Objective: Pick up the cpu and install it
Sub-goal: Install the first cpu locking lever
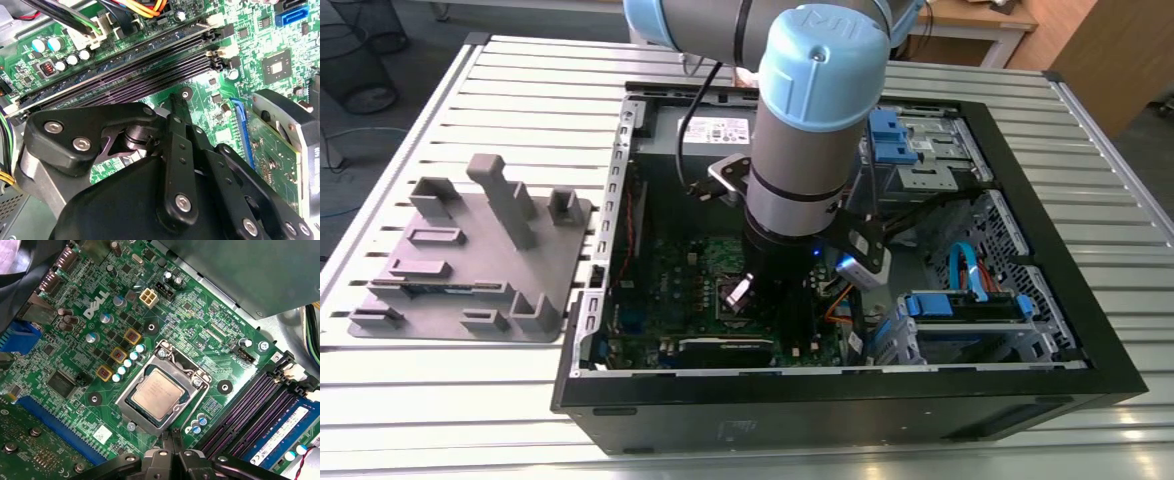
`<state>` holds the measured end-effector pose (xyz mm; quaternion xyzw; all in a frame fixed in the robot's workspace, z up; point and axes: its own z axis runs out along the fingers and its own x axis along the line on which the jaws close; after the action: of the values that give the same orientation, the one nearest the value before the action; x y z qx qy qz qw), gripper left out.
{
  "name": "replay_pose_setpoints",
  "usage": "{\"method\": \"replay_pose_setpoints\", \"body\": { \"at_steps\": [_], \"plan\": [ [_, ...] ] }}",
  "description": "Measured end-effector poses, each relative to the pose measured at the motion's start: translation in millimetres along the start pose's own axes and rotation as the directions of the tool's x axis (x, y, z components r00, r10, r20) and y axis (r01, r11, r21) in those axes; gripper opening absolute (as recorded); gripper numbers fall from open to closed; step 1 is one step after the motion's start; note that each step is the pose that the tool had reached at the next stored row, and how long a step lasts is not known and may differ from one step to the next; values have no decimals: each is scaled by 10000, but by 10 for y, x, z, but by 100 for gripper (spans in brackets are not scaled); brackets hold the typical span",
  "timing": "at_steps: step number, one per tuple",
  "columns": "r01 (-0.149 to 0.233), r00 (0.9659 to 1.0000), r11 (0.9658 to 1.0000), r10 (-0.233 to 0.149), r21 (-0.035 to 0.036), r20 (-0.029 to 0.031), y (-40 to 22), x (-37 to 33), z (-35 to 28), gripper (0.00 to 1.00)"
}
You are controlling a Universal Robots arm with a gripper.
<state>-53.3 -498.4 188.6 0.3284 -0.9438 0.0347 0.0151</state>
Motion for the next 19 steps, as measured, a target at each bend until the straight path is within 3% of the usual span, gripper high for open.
{"method": "replay_pose_setpoints", "body": {
  "at_steps": [6, 13, 19],
  "plan": [
    [1, 10000, 10000, -1, -2, 13, 11, 14, -3, 11],
    [-4, 10000, 10000, 4, 12, 35, 6, 22, -115, 11],
    [-8, 10000, 10000, 7, 27, 53, 11, 28, -120, 11]
  ]
}}
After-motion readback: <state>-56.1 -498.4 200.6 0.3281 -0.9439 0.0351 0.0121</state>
